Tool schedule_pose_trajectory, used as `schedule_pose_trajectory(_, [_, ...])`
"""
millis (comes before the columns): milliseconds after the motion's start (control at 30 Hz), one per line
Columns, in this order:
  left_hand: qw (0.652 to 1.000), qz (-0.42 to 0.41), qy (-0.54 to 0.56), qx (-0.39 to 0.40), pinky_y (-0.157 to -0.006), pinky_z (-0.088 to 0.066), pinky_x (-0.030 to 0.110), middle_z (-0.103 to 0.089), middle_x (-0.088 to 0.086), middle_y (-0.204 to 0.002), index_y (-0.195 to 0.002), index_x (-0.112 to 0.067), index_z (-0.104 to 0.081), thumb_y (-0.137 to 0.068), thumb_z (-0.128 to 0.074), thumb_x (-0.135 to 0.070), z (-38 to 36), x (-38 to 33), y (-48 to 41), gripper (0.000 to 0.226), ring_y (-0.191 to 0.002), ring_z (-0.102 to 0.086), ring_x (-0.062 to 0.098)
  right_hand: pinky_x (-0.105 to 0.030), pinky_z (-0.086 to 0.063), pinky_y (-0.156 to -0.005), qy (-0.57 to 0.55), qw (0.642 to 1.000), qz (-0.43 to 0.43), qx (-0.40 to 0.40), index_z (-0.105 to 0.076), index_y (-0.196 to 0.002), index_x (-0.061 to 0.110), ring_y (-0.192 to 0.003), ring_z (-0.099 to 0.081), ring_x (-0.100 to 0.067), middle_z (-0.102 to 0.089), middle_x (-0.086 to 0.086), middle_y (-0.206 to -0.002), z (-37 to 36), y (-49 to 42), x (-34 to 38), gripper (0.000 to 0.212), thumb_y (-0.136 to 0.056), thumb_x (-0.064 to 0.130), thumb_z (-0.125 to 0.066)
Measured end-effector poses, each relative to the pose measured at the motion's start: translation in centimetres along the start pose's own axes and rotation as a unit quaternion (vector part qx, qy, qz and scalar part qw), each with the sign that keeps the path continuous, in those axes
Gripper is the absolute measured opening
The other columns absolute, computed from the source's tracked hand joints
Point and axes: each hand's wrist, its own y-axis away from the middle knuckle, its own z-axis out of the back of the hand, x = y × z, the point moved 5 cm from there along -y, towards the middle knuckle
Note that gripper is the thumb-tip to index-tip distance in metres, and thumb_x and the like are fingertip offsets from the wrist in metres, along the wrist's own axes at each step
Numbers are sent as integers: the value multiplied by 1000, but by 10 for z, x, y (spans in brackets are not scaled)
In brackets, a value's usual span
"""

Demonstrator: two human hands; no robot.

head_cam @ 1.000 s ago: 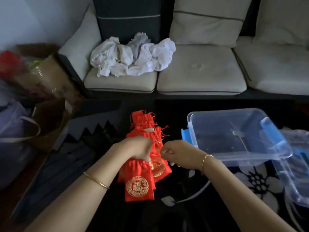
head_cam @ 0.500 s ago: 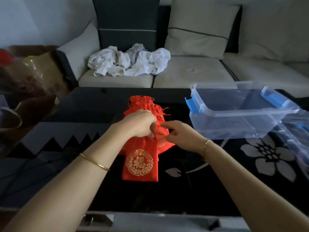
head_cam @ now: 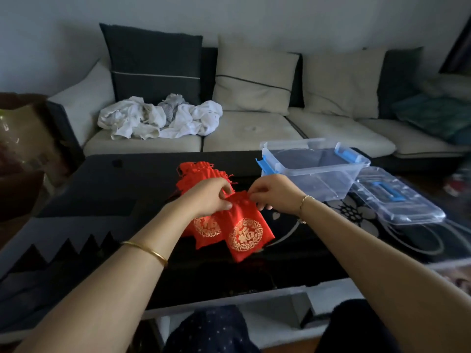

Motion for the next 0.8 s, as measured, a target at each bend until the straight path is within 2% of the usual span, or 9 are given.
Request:
schedule_pose_trajectory(67, [1000, 9, -11, -8, -87, -49, 31, -58, 2, -121, -121, -17, -56, -87, -65, -25, 1, 3, 5, 36, -107, -57, 17, -24, -53, -67, -5, 1000, -7, -14, -69, -90, 5, -63, -61, -12, -68, -8, -75, 4, 1, 1, 12, -87, 11, -59])
schedule_pose_trajectory(200, [999, 44, -6, -17, -87, -51, 36, -58, 3, -119, -123, -15, -53, -87, -64, -32, 2, 5, 12, 41, -102, -60, 19, -21, -53, -67, -4, 999, -3, -42, -69, -92, 4, -62, -60, -9, -65, -2, -72, 10, 0, -1, 13, -87, 10, -59])
schedule_pose_trajectory(333, [996, 86, 4, -26, -77, -55, 39, -66, 7, -94, -116, -13, -54, -88, -64, -25, -1, 9, 18, 32, -84, -67, 23, -26, -56, -76, -21, 997, -1, -70, -69, -92, 6, -73, -66, -15, -68, -5, -83, 11, 0, -8, 12, -87, 10, -60])
schedule_pose_trajectory(433, [992, 109, 1, -66, -74, -55, 39, -66, 6, -87, -109, -9, -59, -89, -62, -20, 0, 8, 19, 22, -78, -67, 22, -28, -57, -77, -12, 997, 12, -78, -70, -91, 8, -74, -67, -13, -70, -4, -87, 8, 0, -14, 12, -88, 13, -59])
schedule_pose_trajectory(567, [986, 159, 4, -47, -56, -40, 28, -59, 6, -72, -91, -3, -67, -89, -60, -18, -11, -5, 7, 17, -65, -56, 20, -33, -57, -78, -5, 996, 8, -87, -71, -87, 12, -71, -67, -14, -70, -2, -79, 13, -5, -42, 13, -87, 14, -59])
schedule_pose_trajectory(633, [982, 183, 20, -32, -52, -37, 26, -54, 6, -64, -86, -3, -68, -88, -60, -17, -18, -13, -4, 16, -59, -51, 20, -35, -56, -77, 3, 996, 7, -87, -72, -83, 12, -69, -66, -15, -69, -2, -73, 18, -8, -58, 13, -86, 15, -60])
schedule_pose_trajectory(733, [976, 206, 65, -22, -60, -43, 27, -66, 13, -84, -91, -4, -67, -92, -51, -12, -28, -21, -22, 18, -77, -63, 27, -33, -53, -76, 5, 998, -3, -64, -73, -81, 8, -65, -59, -13, -66, -3, -70, 27, -10, -82, 14, -85, 15, -61])
schedule_pose_trajectory(800, [970, 210, 117, -34, -59, -44, 26, -67, 9, -87, -93, -5, -64, -94, -43, -9, -34, -27, -33, 21, -78, -64, 23, -30, -53, -69, -8, 998, -25, -52, -73, -79, 6, -59, -56, -13, -66, -7, -70, 33, -8, -100, 15, -84, 12, -60])
